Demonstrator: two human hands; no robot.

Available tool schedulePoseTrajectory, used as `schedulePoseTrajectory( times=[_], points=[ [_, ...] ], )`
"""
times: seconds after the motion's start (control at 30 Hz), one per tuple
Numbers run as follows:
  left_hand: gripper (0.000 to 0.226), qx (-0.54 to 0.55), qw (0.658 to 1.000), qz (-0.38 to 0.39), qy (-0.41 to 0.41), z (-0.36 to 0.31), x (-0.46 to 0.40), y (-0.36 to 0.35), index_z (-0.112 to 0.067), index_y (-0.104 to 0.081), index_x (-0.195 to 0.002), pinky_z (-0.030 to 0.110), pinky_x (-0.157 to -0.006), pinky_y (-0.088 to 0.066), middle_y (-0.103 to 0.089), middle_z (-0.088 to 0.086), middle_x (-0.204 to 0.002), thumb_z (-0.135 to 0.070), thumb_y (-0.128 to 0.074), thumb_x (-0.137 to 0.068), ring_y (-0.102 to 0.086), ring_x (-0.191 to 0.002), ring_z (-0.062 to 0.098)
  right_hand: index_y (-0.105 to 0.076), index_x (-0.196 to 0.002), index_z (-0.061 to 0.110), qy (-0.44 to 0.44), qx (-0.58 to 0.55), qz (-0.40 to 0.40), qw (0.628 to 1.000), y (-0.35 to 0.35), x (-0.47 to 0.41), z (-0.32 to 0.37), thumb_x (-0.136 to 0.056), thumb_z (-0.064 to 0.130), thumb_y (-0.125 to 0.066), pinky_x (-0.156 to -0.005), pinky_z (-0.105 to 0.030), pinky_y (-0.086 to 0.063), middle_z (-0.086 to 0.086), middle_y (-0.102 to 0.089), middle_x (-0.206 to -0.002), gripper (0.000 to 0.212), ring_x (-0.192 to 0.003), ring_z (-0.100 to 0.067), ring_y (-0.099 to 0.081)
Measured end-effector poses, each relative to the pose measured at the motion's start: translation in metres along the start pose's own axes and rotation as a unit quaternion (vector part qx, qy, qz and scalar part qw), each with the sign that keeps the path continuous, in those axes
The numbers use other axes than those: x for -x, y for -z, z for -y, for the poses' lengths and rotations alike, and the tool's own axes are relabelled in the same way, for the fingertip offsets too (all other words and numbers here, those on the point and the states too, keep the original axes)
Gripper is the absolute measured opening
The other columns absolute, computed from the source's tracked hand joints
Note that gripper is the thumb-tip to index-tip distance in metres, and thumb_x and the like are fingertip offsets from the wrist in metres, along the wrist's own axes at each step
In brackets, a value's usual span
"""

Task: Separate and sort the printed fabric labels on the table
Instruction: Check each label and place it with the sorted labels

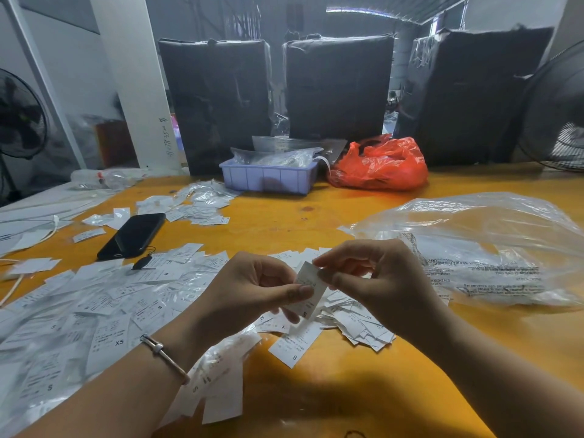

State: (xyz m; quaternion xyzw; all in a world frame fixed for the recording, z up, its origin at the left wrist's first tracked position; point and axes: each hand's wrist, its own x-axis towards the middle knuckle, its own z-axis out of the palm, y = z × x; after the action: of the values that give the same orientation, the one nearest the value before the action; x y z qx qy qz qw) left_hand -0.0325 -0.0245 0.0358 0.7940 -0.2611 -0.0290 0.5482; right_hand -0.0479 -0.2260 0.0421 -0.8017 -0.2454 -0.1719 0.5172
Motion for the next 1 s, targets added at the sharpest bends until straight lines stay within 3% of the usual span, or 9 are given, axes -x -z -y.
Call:
schedulePoseTrajectory(
  times=[0.1, 0.2, 0.37, 0.5, 0.6, 0.73, 0.87, 1.0],
  points=[
    [0.021, 0.015, 1.000, -0.019, -0.004, 0.002, 0.000, -0.001, -0.010, -0.076, -0.073, 0.023, -0.060, -0.050, -0.073, 0.003, -0.071, -0.031, -0.074, -0.069, -0.066, -0.068, 0.014, -0.078, -0.085, 0.016, -0.001, -0.014, 0.050, 0.999, -0.002, 0.001, -0.001, -0.080, 0.019, -0.075, -0.061, -0.032, -0.054, 0.006, -0.074, -0.079, 0.006, -0.073, -0.013, -0.067],
    [0.014, 0.025, 0.999, -0.022, -0.006, 0.002, 0.000, -0.001, -0.015, -0.077, -0.069, 0.020, -0.060, -0.050, -0.072, 0.001, -0.069, -0.029, -0.074, -0.069, -0.065, -0.068, 0.010, -0.079, -0.087, 0.019, -0.017, -0.012, 0.082, 0.996, 0.000, -0.001, -0.004, -0.080, 0.031, -0.071, -0.058, -0.022, -0.046, 0.006, -0.073, -0.083, 0.016, -0.076, -0.012, -0.065],
    [0.021, 0.011, 0.999, -0.030, -0.005, 0.004, -0.001, 0.000, -0.016, -0.076, -0.068, 0.021, -0.058, -0.048, -0.070, 0.006, -0.069, -0.036, -0.074, -0.067, -0.064, -0.068, 0.013, -0.078, -0.093, 0.020, -0.025, -0.016, 0.101, 0.994, 0.002, -0.001, -0.005, -0.081, 0.013, -0.074, -0.063, -0.029, -0.051, 0.002, -0.071, -0.082, 0.014, -0.077, -0.017, -0.064],
    [0.025, 0.011, 1.000, -0.021, 0.006, 0.006, -0.001, 0.001, -0.014, -0.076, -0.074, 0.023, -0.061, -0.049, -0.074, 0.002, -0.075, -0.039, -0.073, -0.071, -0.065, -0.070, 0.012, -0.075, -0.090, 0.008, -0.029, -0.095, 0.044, 0.994, 0.000, 0.000, -0.003, -0.077, -0.007, -0.071, -0.073, -0.051, -0.056, -0.016, -0.071, -0.078, 0.020, -0.077, -0.036, -0.067],
    [0.023, 0.014, 1.000, -0.024, 0.002, 0.007, -0.003, 0.001, -0.016, -0.076, -0.083, 0.020, -0.064, -0.052, -0.075, 0.000, -0.082, -0.037, -0.069, -0.075, -0.068, -0.076, 0.009, -0.072, -0.095, 0.002, -0.037, -0.103, 0.035, 0.993, -0.001, 0.000, -0.007, -0.077, -0.012, -0.069, -0.070, -0.044, -0.059, -0.014, -0.071, -0.074, 0.023, -0.070, -0.031, -0.068],
    [0.014, 0.020, 0.998, -0.064, -0.008, 0.007, -0.002, 0.004, -0.020, -0.077, -0.083, 0.019, -0.065, -0.054, -0.076, 0.001, -0.085, -0.030, -0.072, -0.073, -0.070, -0.081, 0.011, -0.071, -0.097, 0.009, -0.043, -0.081, 0.027, 0.995, -0.002, -0.001, -0.010, -0.078, -0.004, -0.073, -0.066, -0.034, -0.059, -0.007, -0.074, -0.074, 0.023, -0.063, -0.023, -0.069],
    [0.007, -0.020, 0.994, -0.104, 0.037, 0.012, -0.005, 0.016, -0.020, -0.076, -0.081, 0.016, -0.060, -0.051, -0.076, -0.001, -0.084, -0.014, -0.072, -0.083, -0.067, -0.076, 0.006, -0.073, -0.092, 0.016, -0.061, 0.092, -0.044, 0.993, 0.009, -0.007, -0.025, -0.081, 0.006, -0.067, -0.068, -0.044, -0.057, 0.000, -0.072, -0.074, 0.016, -0.066, -0.020, -0.068],
    [0.011, -0.088, 0.975, -0.165, 0.117, 0.021, -0.006, 0.035, -0.020, -0.077, -0.078, 0.025, -0.063, -0.048, -0.074, -0.003, -0.076, -0.011, -0.073, -0.084, -0.065, -0.074, 0.009, -0.071, -0.101, 0.023, -0.138, 0.323, -0.039, 0.936, 0.025, -0.013, -0.043, -0.084, 0.017, -0.061, -0.079, -0.035, -0.050, 0.002, -0.069, -0.102, 0.021, -0.094, -0.016, -0.060]
  ],
)
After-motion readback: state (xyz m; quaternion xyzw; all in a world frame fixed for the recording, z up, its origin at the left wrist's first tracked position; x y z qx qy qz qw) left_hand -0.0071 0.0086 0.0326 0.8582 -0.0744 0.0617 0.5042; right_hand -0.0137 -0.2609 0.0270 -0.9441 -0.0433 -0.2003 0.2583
